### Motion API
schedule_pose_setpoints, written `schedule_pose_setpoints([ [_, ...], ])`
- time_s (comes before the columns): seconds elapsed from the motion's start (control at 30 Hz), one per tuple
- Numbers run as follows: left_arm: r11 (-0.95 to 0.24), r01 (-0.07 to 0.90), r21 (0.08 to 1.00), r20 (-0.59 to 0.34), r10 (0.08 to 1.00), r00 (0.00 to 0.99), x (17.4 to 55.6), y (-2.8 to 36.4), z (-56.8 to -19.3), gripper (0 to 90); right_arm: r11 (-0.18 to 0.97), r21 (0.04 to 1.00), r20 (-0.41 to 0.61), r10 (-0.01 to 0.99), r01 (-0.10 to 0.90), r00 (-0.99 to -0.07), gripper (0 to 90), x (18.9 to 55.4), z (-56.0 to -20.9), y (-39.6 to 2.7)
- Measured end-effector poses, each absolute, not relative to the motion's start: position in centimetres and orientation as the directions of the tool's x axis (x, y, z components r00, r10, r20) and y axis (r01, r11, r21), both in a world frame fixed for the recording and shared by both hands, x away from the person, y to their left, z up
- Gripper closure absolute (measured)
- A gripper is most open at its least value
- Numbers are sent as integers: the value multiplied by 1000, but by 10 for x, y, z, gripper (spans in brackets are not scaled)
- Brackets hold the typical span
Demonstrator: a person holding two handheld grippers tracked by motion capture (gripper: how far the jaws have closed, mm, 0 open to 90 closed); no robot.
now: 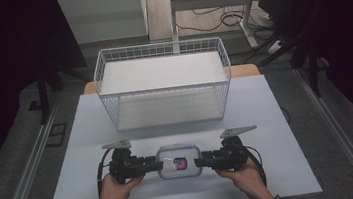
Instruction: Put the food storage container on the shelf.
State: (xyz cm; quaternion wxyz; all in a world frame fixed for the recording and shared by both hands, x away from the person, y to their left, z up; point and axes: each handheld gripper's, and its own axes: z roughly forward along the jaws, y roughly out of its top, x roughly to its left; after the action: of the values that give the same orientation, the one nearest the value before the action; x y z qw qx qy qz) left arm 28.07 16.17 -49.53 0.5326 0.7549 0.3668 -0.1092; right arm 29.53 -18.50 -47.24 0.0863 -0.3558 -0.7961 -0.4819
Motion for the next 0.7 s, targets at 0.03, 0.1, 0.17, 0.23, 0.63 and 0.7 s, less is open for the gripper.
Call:
schedule_pose_setpoints([
  [0.03,-164,667,727,-551,441,709,282,162,-493,584,280,709,480,480,647,-734,563,297,-470,-185],
  [0.1,-158,662,732,-545,447,710,284,162,-488,583,277,716,477,476,641,-739,563,301,-466,-185],
  [0.17,-154,656,738,-538,452,711,287,163,-482,583,270,723,475,474,636,-741,562,306,-461,-185],
  [0.23,-144,652,744,-534,457,711,291,163,-474,583,258,731,475,473,632,-742,562,311,-454,-184],
  [0.63,-103,612,784,-506,465,726,317,169,-435,583,223,775,444,475,592,-760,562,341,-410,-178],
  [0.7,-100,604,791,-499,467,730,321,171,-429,583,222,781,436,476,583,-764,561,346,-402,-177],
])
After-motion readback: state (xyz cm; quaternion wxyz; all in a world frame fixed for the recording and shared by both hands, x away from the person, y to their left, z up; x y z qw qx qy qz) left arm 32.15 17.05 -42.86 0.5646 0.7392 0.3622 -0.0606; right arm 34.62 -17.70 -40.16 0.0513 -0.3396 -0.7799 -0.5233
